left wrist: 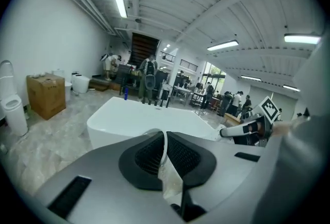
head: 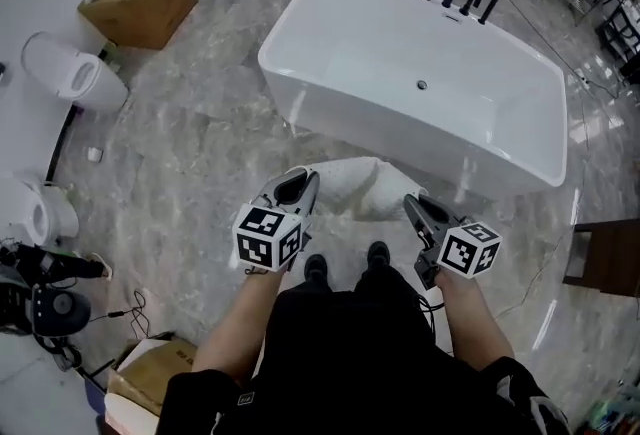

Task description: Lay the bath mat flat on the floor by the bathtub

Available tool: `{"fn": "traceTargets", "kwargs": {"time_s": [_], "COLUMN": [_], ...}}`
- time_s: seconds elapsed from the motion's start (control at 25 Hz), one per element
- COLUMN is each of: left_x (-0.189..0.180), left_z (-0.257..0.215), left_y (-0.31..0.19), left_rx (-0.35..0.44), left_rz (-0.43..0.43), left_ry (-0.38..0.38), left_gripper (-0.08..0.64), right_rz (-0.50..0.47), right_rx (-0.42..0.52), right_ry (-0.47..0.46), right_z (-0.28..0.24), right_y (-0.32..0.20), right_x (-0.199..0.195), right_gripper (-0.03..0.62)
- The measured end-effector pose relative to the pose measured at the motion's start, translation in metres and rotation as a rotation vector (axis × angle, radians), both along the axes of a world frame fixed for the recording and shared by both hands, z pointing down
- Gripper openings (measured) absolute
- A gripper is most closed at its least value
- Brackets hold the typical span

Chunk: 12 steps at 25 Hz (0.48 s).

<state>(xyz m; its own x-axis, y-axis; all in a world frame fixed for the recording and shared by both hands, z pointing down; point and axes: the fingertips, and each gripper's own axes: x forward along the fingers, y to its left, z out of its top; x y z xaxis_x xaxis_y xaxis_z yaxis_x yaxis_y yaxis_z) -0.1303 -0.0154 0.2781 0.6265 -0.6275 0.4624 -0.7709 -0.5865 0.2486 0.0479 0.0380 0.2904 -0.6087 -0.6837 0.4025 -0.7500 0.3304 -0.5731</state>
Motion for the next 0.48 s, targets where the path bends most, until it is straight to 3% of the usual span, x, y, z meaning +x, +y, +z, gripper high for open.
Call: {"fn": "traceTargets", "kwargs": {"time_s": [0.2,0.48], "left_x": [-0.024,-0.013], "left_z": [-0.003,0.027], "left_y": [-0.001,0.004], "left_rx": [0.014,-0.051], "left_rz": [0.094,0.157], "left_ry": [-0.003,0.015], "left_gripper": [0.023,0.023], "right_rz": [0.087,0.153], "right_rx": [0.023,-0.066], "right_ry": [0.031,0.042], "right_z": [-0.011,0.014], "right_y": [0.011,0.043], "right_x": [-0.025,-0.023], "right_gripper": [0.025,0.025]}}
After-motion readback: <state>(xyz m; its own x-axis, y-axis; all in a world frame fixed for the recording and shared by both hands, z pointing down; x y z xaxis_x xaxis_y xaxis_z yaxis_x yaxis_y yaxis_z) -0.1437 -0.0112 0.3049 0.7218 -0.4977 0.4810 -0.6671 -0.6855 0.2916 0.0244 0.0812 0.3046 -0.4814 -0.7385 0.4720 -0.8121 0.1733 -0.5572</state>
